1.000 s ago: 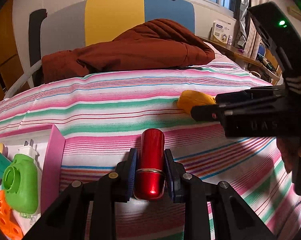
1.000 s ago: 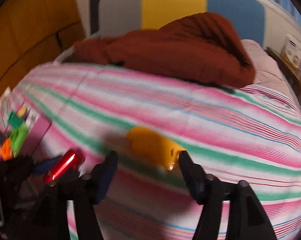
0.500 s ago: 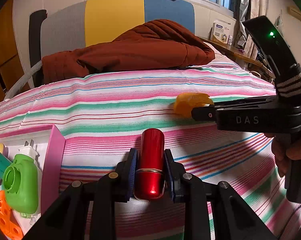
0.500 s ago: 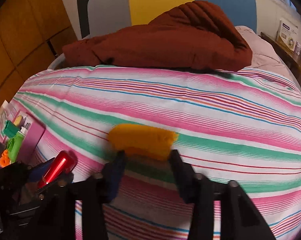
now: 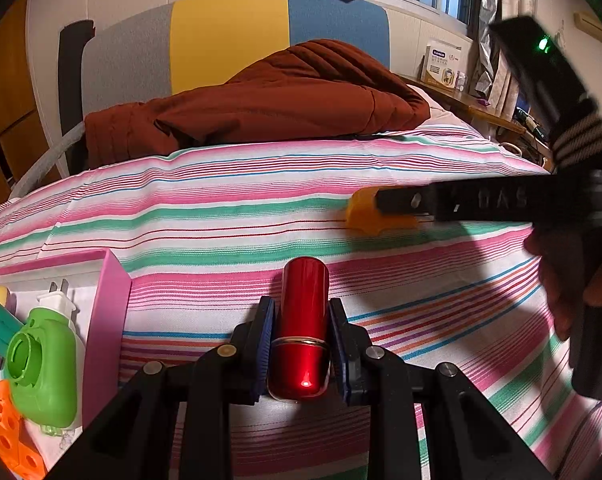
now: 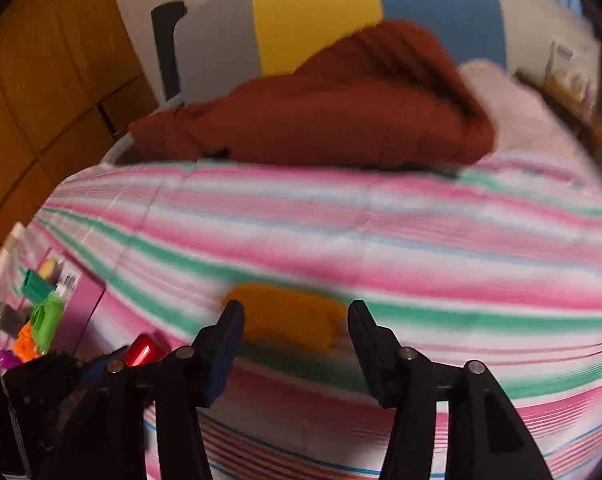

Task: Organize rigid objects
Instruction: 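Grasp the yellow piece with the right tool while the left tool holds the red cylinder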

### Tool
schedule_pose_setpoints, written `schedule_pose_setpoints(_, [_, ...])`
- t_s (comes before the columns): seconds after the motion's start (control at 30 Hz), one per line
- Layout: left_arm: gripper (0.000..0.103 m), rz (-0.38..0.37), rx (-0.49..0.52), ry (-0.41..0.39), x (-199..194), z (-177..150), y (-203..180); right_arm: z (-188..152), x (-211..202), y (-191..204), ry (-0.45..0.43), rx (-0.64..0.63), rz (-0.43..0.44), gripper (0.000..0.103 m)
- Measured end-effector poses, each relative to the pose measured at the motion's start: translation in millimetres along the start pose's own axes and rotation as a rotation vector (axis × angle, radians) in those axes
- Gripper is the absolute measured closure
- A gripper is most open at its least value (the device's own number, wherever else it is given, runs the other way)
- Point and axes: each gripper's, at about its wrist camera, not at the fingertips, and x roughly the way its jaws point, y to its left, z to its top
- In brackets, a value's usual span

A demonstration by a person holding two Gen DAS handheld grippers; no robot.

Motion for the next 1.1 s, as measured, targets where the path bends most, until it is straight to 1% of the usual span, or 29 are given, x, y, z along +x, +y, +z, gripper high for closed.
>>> schedule_pose_setpoints(0.03, [0.076,-0.001,-0.001,0.000,-0.2,0.0,0.5,-1.5,3.3,0.4,0.002,0.001,0.059,0.047])
schedule_pose_setpoints(0.07, [0.076,-0.003,-0.002,0.000,-0.2,-0.1,0.9,-2.0,4.9,0.4,0.024,0.005,0.093,0.047])
schedule_pose_setpoints(0.13, [0.076,-0.006,-0.006,0.000,-0.1,-0.2,1.9,-2.9,4.5,5.6,0.094,0.021,0.195,0.047])
schedule_pose_setpoints(0.17, [0.076,-0.008,-0.007,0.000,-0.1,0.0,2.2,-3.0,1.0,10.6,0.113,0.022,0.228,0.047])
schedule_pose_setpoints(0.2, [0.076,-0.008,-0.008,0.000,0.0,0.1,2.4,-2.9,-4.0,14.4,0.109,0.012,0.219,0.047])
schedule_pose_setpoints(0.27, [0.076,-0.007,-0.006,-0.001,-0.1,-0.2,2.1,-0.6,-17.0,22.0,0.081,-0.030,0.169,0.047])
schedule_pose_setpoints(0.37, [0.076,-0.004,-0.005,-0.002,0.2,-0.4,1.7,4.7,-30.1,22.5,-0.021,-0.035,0.103,0.047])
schedule_pose_setpoints(0.4, [0.076,-0.003,-0.004,-0.003,0.3,-0.4,1.7,6.4,-29.0,22.0,-0.036,-0.032,0.073,0.047])
schedule_pose_setpoints(0.43, [0.076,-0.002,-0.004,-0.002,0.5,-0.6,1.6,7.7,-23.4,24.8,-0.039,-0.041,0.036,0.047])
schedule_pose_setpoints(0.57, [0.076,-0.003,-0.004,-0.003,0.4,-0.6,1.2,2.2,3.2,33.0,0.018,-0.113,-0.033,0.047])
schedule_pose_setpoints(0.6, [0.076,-0.003,-0.004,-0.003,0.7,-0.5,1.3,-0.5,9.4,33.1,0.034,-0.116,-0.030,0.047])
schedule_pose_setpoints(0.67, [0.076,-0.003,-0.004,-0.003,0.9,-0.4,1.5,-5.7,18.2,28.9,0.050,-0.083,-0.014,0.050])
schedule_pose_setpoints(0.7, [0.076,-0.003,-0.004,-0.003,0.9,-0.3,1.6,-6.8,17.6,27.9,0.029,-0.077,-0.014,0.057])
schedule_pose_setpoints(0.73, [0.076,-0.004,-0.005,-0.004,1.0,-0.4,1.6,-6.2,16.9,27.3,0.019,-0.072,0.000,0.070])
schedule_pose_setpoints(0.77, [0.076,-0.004,-0.005,-0.004,1.2,-0.4,1.7,-5.3,17.8,26.2,0.022,-0.050,0.037,0.073])
schedule_pose_setpoints(0.8, [0.076,-0.003,-0.005,-0.004,1.6,-0.4,1.6,-4.9,17.9,25.2,0.027,-0.028,0.059,0.074])
schedule_pose_setpoints(0.87, [0.076,0.000,-0.002,-0.004,2.0,-0.3,1.0,-4.9,17.6,24.3,0.046,-0.002,0.068,0.074])
schedule_pose_setpoints(0.97, [0.076,0.001,-0.001,-0.005,2.4,-0.3,0.6,-4.2,12.1,25.9,0.077,0.034,0.039,0.075])
schedule_pose_setpoints(1.1, [0.076,-0.007,-0.008,-0.006,1.8,-1.2,1.6,-7.9,-11.5,17.7,0.103,0.140,-0.006,0.076])
